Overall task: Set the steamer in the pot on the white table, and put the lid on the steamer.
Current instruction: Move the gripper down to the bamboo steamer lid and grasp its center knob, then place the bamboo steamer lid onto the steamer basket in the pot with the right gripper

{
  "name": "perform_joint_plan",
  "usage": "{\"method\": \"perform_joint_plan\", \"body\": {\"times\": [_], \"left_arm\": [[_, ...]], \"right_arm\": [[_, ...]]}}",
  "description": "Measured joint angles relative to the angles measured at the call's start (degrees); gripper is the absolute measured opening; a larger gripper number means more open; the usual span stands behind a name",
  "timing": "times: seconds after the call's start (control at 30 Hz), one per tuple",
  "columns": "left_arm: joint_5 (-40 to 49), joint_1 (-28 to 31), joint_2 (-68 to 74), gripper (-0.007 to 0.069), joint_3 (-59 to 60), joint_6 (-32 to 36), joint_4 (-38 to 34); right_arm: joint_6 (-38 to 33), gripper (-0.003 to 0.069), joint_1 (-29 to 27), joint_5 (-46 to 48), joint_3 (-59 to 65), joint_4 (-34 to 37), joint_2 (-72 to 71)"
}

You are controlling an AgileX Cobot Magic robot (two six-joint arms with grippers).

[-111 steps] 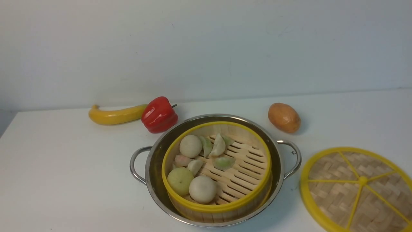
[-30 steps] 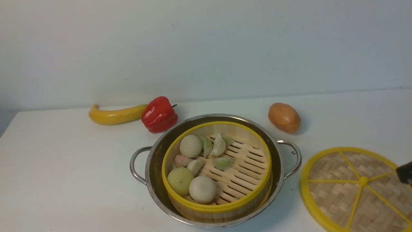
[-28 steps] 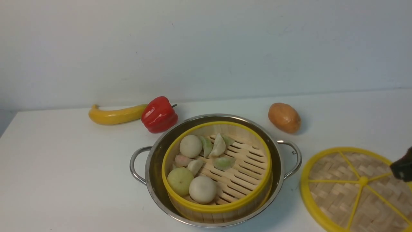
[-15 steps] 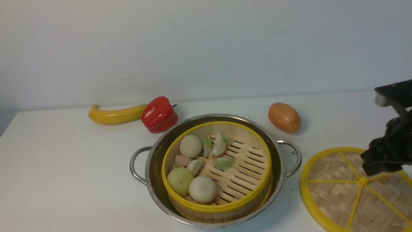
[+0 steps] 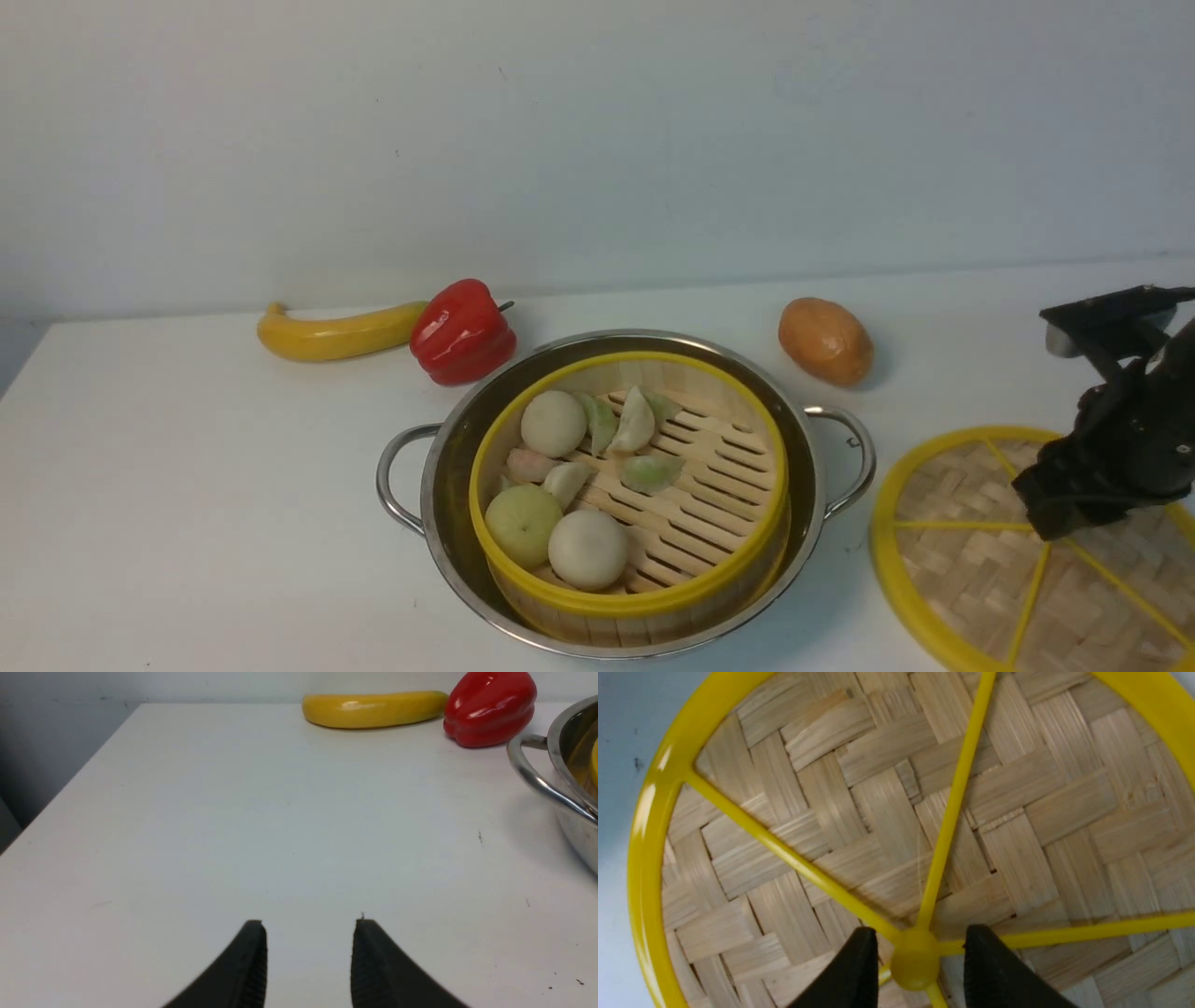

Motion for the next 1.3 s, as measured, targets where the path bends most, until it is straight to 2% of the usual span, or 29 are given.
{"method": "perform_joint_plan", "body": {"times": [0.23,0.33,0.4,0.63,0.73,1.0,1.3], "left_arm": [[0.00,0.00,0.00,0.0248,0.00,0.00,0.00],[0.00,0.00,0.00,0.0248,0.00,0.00,0.00],[0.00,0.00,0.00,0.0248,0.00,0.00,0.00],[0.00,0.00,0.00,0.0248,0.00,0.00,0.00],[0.00,0.00,0.00,0.0248,0.00,0.00,0.00],[0.00,0.00,0.00,0.0248,0.00,0.00,0.00],[0.00,0.00,0.00,0.0248,0.00,0.00,0.00]], "right_arm": [[-0.01,0.0234,0.00,-0.59,-0.22,0.00,1.28],[-0.01,0.0190,0.00,-0.87,-0.42,0.00,1.39],[-0.06,0.0108,0.00,-0.45,-0.48,0.10,1.39],[-0.18,0.0111,0.00,-0.12,-0.67,-0.02,1.07],[-0.24,0.0111,0.00,4.02,-3.05,-1.00,0.22],[-0.24,0.0111,0.00,19.35,-16.11,-1.02,-1.37],[-0.24,0.0111,0.00,21.62,-27.74,-1.43,-1.37]]}}
